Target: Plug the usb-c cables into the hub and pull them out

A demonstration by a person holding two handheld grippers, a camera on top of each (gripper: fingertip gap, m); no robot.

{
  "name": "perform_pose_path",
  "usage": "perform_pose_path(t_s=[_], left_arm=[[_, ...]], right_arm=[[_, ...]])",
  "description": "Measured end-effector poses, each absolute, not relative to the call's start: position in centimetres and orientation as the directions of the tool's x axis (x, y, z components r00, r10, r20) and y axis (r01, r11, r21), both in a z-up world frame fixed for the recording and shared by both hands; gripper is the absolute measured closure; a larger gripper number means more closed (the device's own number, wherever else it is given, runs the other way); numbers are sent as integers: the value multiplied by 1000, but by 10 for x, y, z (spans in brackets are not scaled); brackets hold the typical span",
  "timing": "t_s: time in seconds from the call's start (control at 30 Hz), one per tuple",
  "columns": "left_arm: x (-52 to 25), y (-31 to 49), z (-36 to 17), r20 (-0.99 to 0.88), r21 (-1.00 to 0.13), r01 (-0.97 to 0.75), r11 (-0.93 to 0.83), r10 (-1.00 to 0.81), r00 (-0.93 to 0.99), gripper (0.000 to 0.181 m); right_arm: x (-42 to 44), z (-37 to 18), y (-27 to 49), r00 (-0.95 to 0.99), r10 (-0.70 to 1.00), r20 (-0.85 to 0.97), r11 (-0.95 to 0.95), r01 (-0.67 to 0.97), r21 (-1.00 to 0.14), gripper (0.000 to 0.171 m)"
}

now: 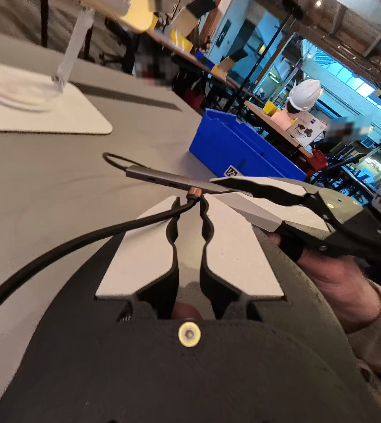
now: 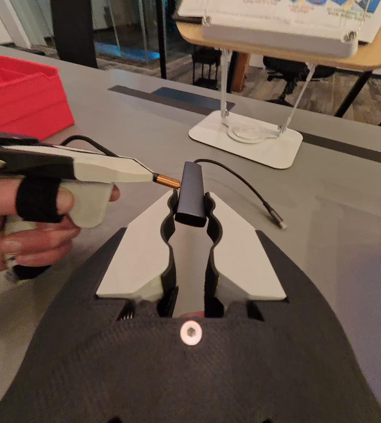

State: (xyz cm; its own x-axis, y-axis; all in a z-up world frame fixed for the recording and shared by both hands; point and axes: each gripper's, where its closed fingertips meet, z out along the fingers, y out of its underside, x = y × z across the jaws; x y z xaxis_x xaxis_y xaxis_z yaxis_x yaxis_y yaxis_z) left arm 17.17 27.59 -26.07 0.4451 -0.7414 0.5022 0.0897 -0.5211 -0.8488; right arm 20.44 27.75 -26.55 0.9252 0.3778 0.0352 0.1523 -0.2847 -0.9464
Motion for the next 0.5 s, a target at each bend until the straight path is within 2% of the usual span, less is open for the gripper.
perform_pose_path(t_s=[0.2, 0.37, 0.5], left_arm=[[173, 262, -284, 542, -768, -83, -636, -713, 445, 138], [162, 243, -268, 455, -805, -186, -564, -787, 416, 138], [144, 240, -242, 380, -853, -187, -488, -825, 419, 139]], right_arm=[[227, -293, 283, 949, 311, 57, -365, 174, -915, 150], [237, -310, 284, 953, 293, 77, -397, 194, -897, 150], [237, -316, 284, 950, 295, 98, -406, 218, -888, 150]])
